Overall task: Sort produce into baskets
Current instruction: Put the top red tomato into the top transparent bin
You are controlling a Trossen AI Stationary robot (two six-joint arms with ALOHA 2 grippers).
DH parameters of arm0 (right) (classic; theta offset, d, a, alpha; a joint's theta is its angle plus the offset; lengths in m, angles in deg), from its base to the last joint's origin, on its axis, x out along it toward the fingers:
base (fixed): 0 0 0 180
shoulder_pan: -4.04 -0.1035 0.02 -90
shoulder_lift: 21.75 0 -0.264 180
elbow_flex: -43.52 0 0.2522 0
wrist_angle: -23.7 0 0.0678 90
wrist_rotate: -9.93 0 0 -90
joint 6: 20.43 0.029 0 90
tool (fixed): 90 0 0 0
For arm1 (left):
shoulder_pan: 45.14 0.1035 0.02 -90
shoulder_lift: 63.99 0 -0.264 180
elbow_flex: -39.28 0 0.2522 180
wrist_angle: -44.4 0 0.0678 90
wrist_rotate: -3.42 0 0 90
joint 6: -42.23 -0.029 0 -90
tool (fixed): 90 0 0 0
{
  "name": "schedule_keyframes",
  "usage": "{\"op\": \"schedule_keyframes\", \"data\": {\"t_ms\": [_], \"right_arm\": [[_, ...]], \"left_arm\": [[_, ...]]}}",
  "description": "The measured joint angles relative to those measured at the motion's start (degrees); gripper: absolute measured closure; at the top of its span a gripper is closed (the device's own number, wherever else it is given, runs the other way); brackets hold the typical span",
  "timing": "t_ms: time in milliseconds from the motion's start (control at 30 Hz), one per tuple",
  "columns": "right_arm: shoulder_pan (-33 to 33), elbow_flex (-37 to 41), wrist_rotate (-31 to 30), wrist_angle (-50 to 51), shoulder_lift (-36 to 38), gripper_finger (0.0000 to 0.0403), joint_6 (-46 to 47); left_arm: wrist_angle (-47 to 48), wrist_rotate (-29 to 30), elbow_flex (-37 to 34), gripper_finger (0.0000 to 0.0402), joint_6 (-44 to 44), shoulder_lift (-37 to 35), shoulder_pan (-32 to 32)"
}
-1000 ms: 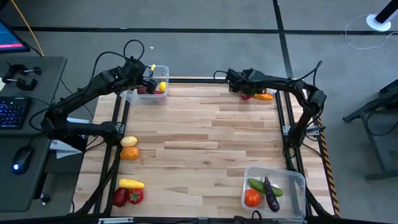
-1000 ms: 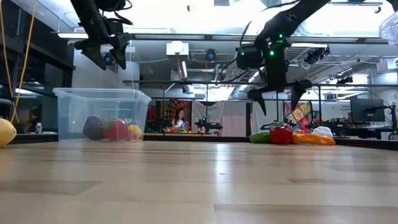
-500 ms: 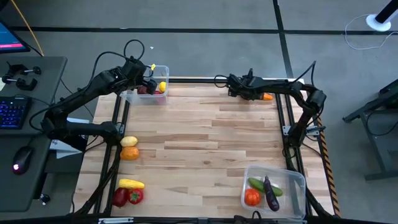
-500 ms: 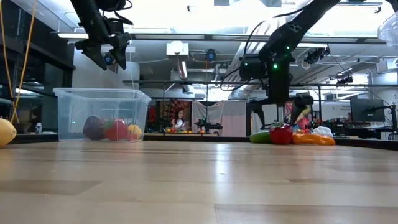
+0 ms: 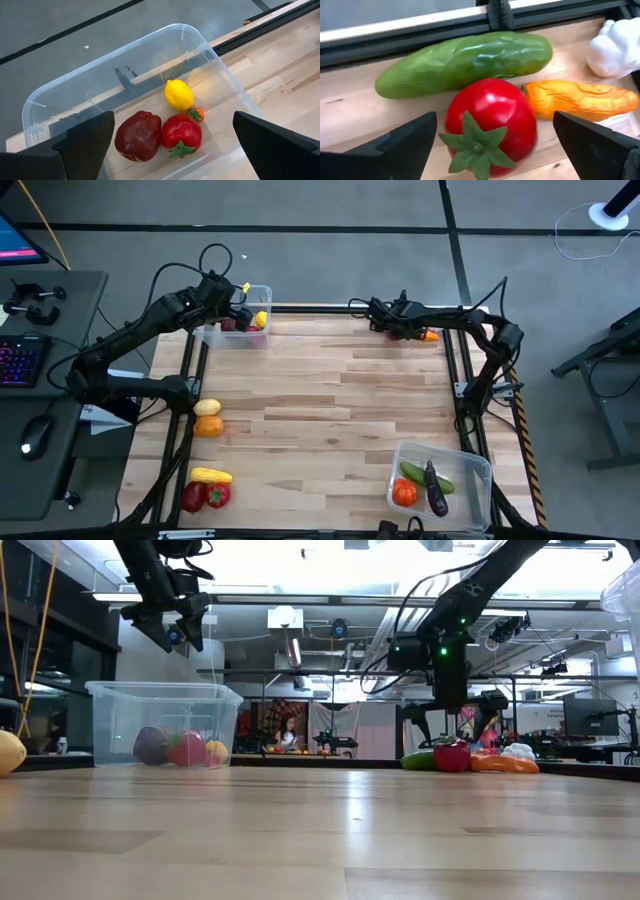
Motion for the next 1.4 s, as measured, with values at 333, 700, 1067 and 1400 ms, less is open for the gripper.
{"op": "schedule_keyframes", "data": {"t_ms": [333,700,1067,1400], "right_arm": [[0.07,0.02,1.01,-1.23,-3.41,0.0011,-0.42],[0.07,0.01,0.8,-1.2,-3.46,0.0114,-2.0],[-10.58,-0.04,2.08,-8.19,5.34,0.0149,-5.26],[-16.02,-0.11,14.4,-52.07,3.17,0.0144,-17.66]], "left_arm": [[0.01,-0.03,0.0,0.0005,0.04,0.0,0.0],[0.02,-0.03,0.0,0.0005,0.04,0.0,0.0],[0.03,-4.85,0.0,0.0005,-3.29,0.0,-0.06],[-6.5,-12.19,0.36,0.0005,1.6,-0.07,0.02]]}}
